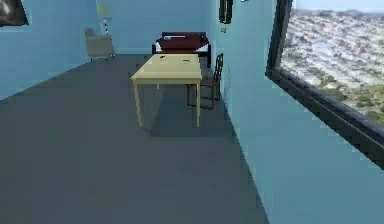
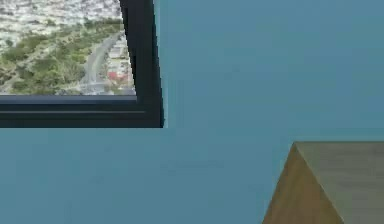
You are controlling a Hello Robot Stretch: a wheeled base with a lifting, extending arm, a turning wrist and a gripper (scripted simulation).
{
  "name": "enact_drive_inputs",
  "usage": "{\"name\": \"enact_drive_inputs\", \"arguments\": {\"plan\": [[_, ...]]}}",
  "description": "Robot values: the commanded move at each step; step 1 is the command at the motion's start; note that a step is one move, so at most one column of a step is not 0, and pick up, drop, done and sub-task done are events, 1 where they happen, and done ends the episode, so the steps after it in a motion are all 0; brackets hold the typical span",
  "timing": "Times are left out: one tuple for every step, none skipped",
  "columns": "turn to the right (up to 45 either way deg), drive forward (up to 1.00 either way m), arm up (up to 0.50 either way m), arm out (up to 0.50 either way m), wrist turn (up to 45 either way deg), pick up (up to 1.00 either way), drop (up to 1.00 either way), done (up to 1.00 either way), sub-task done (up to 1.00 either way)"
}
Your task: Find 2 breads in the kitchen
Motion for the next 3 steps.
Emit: {"name": "enact_drive_inputs", "arguments": {"plan": [[-45.0, 0.00, 0.00, 0.00, 0.0, 0.00, 0.00, 0.00, 0.00], [-30.0, 0.00, 0.00, 0.00, 0.0, 0.00, 0.00, 0.00, 0.00], [0.0, 1.00, 0.00, 0.00, 0.0, 0.00, 0.00, 0.00, 0.00]]}}
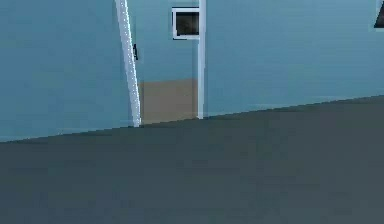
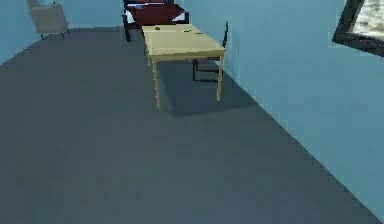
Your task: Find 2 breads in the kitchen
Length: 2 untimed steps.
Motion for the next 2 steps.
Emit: {"name": "enact_drive_inputs", "arguments": {"plan": [[0.0, 1.00, 0.00, 0.00, 0.0, 0.00, 0.00, 0.00, 0.00], [0.0, 1.00, 0.00, 0.00, 0.0, 0.00, 0.00, 0.00, 0.00]]}}
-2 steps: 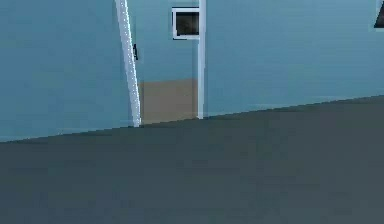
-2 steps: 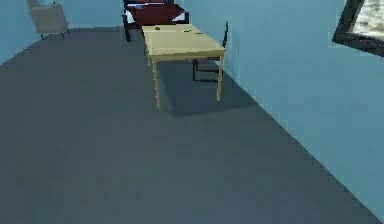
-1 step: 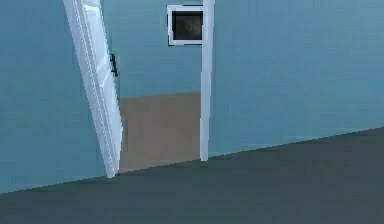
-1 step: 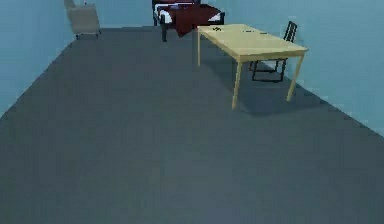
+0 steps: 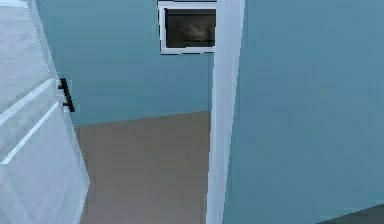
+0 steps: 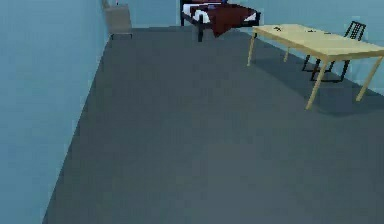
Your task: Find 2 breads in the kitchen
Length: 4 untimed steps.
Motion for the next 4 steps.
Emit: {"name": "enact_drive_inputs", "arguments": {"plan": [[-3.0, 0.00, 0.00, 0.00, 0.0, 0.00, 0.00, 0.00, 0.00], [0.0, 0.60, 0.00, 0.00, 0.0, 0.00, 0.00, 0.00, 0.00], [-45.0, 0.00, 0.00, 0.00, 0.0, 0.00, 0.00, 0.00, 0.00], [-3.0, 0.00, 0.00, 0.00, 0.0, 0.00, 0.00, 0.00, 0.00]]}}
